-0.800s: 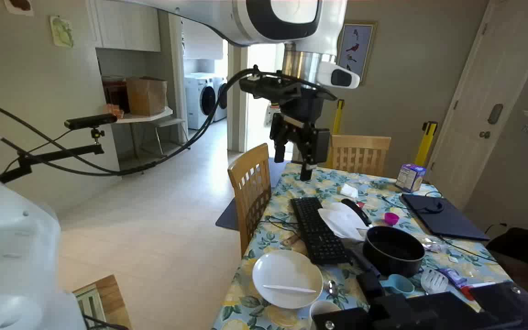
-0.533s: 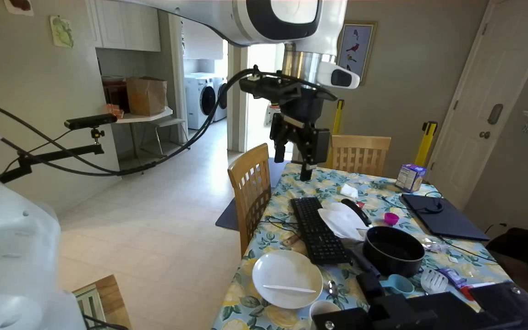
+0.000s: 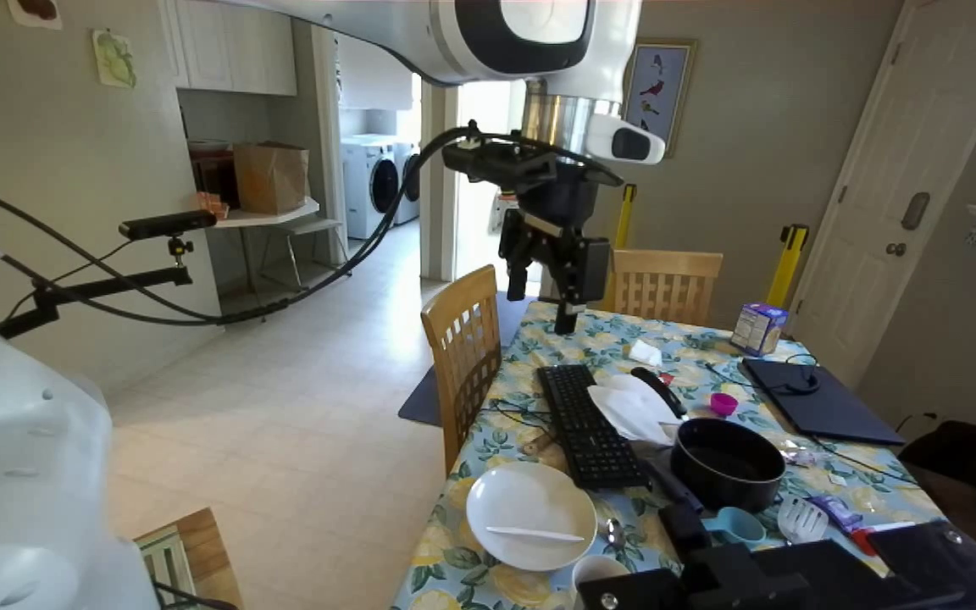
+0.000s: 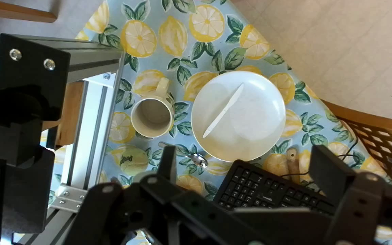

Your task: Put the wooden spoon in the pot

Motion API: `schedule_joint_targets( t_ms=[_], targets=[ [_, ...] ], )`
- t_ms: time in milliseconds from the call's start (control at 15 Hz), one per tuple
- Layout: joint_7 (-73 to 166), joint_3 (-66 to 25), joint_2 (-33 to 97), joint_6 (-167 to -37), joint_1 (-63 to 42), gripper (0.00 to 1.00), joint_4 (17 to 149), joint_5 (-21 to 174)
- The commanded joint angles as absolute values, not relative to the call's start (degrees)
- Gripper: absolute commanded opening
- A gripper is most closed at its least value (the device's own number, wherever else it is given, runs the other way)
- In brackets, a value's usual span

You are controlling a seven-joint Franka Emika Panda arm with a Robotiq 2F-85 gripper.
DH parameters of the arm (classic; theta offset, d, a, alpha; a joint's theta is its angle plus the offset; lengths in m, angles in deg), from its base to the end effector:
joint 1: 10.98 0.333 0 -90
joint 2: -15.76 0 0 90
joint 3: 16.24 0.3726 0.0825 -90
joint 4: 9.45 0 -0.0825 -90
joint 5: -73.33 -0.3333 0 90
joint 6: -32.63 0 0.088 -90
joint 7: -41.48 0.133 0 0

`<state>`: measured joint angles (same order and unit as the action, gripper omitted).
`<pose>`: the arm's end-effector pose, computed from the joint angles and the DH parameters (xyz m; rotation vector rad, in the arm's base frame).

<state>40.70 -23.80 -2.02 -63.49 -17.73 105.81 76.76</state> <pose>0.3755 -0.1126 0.6151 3.1063 -0.3466 -0.0443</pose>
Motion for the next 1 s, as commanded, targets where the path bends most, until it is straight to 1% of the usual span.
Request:
schedule_joint_targets(
  t_ms=[0,133,467,667,933],
  targets=[
    [39.86,-23.47,-1.31,-63.73,-17.03,1.00,105.59,75.39],
    [40.25,-22.00,0.12,-64.84,-15.51,1.00,105.81,74.21],
    [44.69,-17.52,5.01,-76.68,-12.13,1.00,108.55,71.37],
    [43.76,-16.51,10.16,-83.60,-10.99,1.00,109.08,70.70],
    [43.26,-15.45,18.96,-86.67,-10.22,1.00,106.25,71.71]
  ],
)
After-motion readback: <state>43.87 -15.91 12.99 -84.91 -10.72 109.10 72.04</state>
